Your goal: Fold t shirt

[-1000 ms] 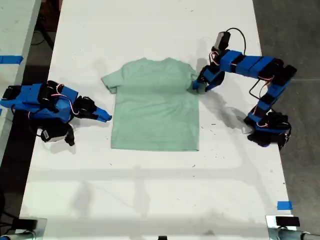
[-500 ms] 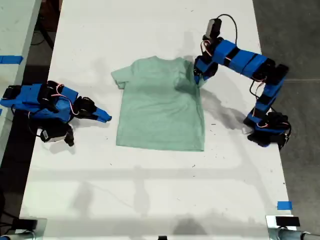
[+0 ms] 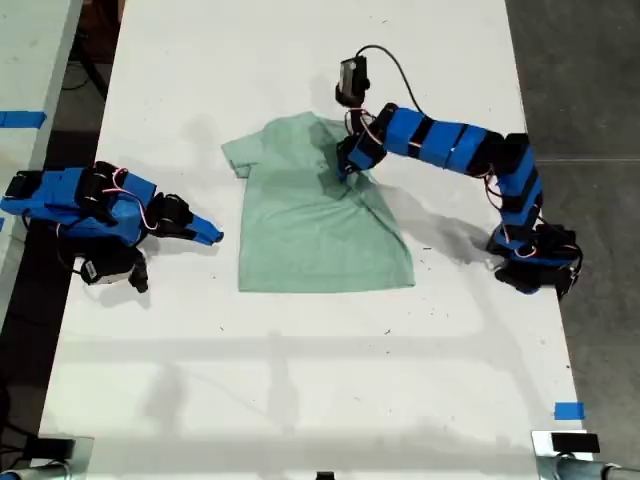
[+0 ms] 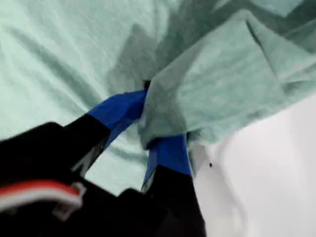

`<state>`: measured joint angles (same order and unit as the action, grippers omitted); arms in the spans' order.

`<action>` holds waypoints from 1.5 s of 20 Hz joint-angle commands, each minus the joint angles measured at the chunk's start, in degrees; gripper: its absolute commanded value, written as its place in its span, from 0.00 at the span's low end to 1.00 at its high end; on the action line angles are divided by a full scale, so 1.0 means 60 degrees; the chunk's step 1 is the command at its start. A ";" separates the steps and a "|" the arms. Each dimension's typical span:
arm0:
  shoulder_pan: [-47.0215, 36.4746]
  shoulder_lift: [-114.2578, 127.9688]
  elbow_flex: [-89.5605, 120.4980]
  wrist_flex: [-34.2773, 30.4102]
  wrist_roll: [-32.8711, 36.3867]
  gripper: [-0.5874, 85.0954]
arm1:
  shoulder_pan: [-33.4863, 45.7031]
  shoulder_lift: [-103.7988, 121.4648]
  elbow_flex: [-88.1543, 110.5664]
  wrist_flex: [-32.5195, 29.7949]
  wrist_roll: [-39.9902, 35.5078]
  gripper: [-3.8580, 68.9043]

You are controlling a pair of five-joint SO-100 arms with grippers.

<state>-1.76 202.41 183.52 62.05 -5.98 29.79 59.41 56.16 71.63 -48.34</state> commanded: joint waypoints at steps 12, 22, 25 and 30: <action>-0.0483 0.0015 0.0176 -0.0059 0.0029 0.09 | -0.0425 1.2773 0.9067 0.2358 0.4380 0.43; -0.0513 0.0015 0.0176 -0.0059 0.0044 0.08 | -0.2139 2.3569 2.0376 0.0483 0.4775 0.36; -0.0718 0.0015 0.0176 -0.0059 0.0059 0.07 | -0.2168 2.3540 2.0361 0.0674 0.4570 0.35; -0.0981 0.0015 0.0176 -0.0073 0.0073 0.06 | -0.2197 2.3540 2.0361 0.0674 0.4775 0.28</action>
